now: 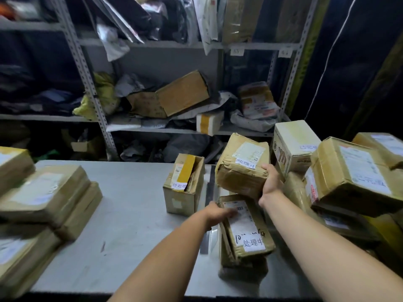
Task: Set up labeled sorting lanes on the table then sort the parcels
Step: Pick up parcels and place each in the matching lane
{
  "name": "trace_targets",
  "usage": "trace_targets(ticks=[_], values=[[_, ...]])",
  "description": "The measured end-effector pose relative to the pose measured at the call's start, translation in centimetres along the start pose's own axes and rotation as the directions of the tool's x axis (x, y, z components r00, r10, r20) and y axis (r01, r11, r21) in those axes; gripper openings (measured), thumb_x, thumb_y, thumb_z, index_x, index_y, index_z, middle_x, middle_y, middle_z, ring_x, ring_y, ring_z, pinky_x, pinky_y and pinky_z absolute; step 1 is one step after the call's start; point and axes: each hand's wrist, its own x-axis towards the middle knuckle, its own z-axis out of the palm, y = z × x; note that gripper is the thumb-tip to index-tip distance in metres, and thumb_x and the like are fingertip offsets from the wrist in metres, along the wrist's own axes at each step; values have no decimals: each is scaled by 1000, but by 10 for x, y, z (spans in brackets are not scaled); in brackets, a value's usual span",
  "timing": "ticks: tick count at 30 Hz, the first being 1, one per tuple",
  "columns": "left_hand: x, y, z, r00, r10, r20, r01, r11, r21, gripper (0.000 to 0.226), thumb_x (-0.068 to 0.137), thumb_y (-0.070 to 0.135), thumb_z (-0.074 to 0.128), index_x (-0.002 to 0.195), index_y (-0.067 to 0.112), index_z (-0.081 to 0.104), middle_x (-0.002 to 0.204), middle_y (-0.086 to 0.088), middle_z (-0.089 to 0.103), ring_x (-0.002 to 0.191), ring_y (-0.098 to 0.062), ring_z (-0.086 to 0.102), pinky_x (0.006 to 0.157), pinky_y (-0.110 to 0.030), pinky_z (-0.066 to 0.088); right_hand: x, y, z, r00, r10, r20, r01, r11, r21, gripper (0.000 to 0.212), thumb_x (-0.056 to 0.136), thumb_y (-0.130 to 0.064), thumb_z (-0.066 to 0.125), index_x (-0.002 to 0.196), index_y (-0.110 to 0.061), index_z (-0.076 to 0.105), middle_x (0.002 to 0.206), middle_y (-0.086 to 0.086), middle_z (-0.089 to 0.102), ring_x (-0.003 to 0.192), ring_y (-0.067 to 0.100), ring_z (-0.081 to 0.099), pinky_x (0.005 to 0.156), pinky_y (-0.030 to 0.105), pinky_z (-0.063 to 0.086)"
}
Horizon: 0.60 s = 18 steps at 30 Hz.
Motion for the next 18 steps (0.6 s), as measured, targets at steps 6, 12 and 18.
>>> trace_targets(ticks=[6, 12, 18], values=[[-13, -3, 7, 995, 77, -66, -86, 983, -160, 73, 77, 40, 81, 133, 8, 47, 115, -5, 65, 80, -7, 64, 56, -18, 49, 6, 7, -5, 999, 21, 35, -19, 999, -43, 55, 60, -47, 77, 105, -16, 75, 97, 14, 79, 92, 36, 75, 85, 59, 59], [-15, -7, 16, 987, 81, -136, -113, 962, -250, 94, 54, 50, 87, 131, 11, 49, 115, -11, 69, 89, -19, 70, 63, -33, 52, 10, 13, -8, 1000, 19, 21, -19, 999, -41, 44, 65, -42, 77, 100, -18, 71, 94, 14, 78, 87, 35, 75, 81, 60, 60], [-25, -4, 17, 994, 84, -74, -101, 953, -286, 49, 74, 39, 79, 111, 9, 69, 105, -14, 75, 91, -27, 72, 83, -42, 59, 22, 11, -14, 997, 67, 27, -67, 998, -4, 69, 47, -50, 80, 107, -15, 75, 99, 14, 79, 88, 36, 76, 80, 57, 61]])
